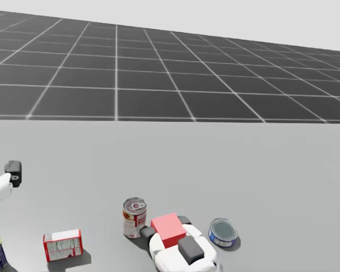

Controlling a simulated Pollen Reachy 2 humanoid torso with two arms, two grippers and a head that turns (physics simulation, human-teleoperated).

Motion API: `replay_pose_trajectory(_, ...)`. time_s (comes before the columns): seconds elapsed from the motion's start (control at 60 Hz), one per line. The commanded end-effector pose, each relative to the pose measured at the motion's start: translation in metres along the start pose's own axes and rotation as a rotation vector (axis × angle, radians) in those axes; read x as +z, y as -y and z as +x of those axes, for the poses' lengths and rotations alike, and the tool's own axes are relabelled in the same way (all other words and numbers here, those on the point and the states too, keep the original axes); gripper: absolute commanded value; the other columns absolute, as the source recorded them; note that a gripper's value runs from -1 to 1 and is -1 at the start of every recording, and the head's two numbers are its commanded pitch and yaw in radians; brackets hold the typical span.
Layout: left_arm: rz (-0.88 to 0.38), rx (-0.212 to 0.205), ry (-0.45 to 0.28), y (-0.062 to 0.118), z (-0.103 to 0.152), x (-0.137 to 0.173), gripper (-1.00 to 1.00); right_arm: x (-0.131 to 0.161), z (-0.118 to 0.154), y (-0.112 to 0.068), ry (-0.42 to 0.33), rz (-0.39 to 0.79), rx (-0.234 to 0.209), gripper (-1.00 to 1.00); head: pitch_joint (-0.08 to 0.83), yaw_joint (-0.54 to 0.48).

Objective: Find the red cube and pick it up.

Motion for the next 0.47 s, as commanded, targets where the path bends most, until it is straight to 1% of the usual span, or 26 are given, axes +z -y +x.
replay_pose_trajectory(0.017,0.0,0.002,0.001,-0.001,0.0,-0.001,-1.0,0.012,0.033,-0.014,0.072,0.013,-0.059,1.0,0.35,-0.21)
replay_pose_trajectory(0.067,0.0,0.002,0.001,-0.001,0.0,-0.001,-1.0,0.016,0.044,-0.013,0.1,0.013,-0.047,1.0,0.351,-0.21)
replay_pose_trajectory(0.083,0.0,0.002,0.001,-0.001,0.001,-0.001,-1.0,0.021,0.056,-0.012,0.129,0.015,-0.035,1.0,0.352,-0.21)
replay_pose_trajectory(0.133,0.0,0.002,0.001,-0.001,0.001,-0.001,-1.0,0.026,0.068,-0.011,0.163,0.011,-0.019,1.0,0.353,-0.21)
replay_pose_trajectory(0.15,-0.001,0.002,0.001,-0.001,0.001,-0.001,-1.0,0.031,0.081,-0.011,0.193,0.012,-0.009,1.0,0.354,-0.21)
replay_pose_trajectory(0.2,-0.001,0.002,0.001,-0.001,0.0,-0.001,-1.0,0.037,0.093,-0.01,0.225,0.01,0.006,1.0,0.354,-0.21)
replay_pose_trajectory(0.267,0.0,0.002,0.001,-0.002,0.001,-0.001,-1.0,0.049,0.118,-0.011,0.293,0.01,0.033,1.0,0.352,-0.21)
replay_pose_trajectory(0.3,0.0,0.002,0.001,-0.002,0.001,-0.001,-1.0,0.052,0.124,-0.011,0.31,0.013,0.036,1.0,0.352,-0.21)
replay_pose_trajectory(0.317,0.0,0.002,0.002,-0.002,0.001,-0.001,-1.0,0.058,0.134,-0.012,0.337,0.016,0.036,1.0,0.349,-0.21)
replay_pose_trajectory(0.383,-0.001,0.002,0.002,-0.002,0.001,-0.001,-1.0,0.066,0.148,-0.013,0.382,0.017,0.034,1.0,0.346,-0.21)
replay_pose_trajectory(0.4,-0.001,0.002,0.002,-0.002,0.0,-0.001,-1.0,0.072,0.159,-0.013,0.418,0.016,0.038,1.0,0.345,-0.21)
replay_pose_trajectory(0.467,-0.002,0.003,0.002,-0.002,0.001,-0.001,-1.0,0.084,0.176,-0.013,0.486,0.007,0.049,1.0,0.343,-0.21)
